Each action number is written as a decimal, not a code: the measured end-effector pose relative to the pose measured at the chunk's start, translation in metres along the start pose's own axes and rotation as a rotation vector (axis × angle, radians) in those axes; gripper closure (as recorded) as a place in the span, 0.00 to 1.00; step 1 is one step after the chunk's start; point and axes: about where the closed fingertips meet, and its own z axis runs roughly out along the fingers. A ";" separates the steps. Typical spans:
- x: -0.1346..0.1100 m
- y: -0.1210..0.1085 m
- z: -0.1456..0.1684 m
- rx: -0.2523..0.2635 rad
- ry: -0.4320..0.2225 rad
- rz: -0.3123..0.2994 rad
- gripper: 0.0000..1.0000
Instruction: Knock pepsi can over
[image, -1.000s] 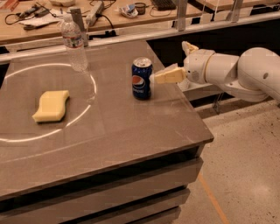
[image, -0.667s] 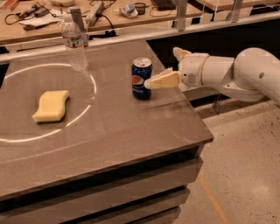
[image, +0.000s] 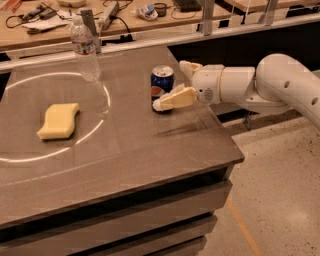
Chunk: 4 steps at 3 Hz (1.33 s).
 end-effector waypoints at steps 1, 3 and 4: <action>-0.010 0.035 0.024 -0.112 -0.004 -0.031 0.00; -0.017 0.084 0.055 -0.254 0.033 -0.134 0.00; -0.024 0.118 0.072 -0.355 0.057 -0.219 0.00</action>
Offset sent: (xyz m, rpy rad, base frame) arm -0.0451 0.0756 -0.0038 -0.0425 -0.0085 0.2304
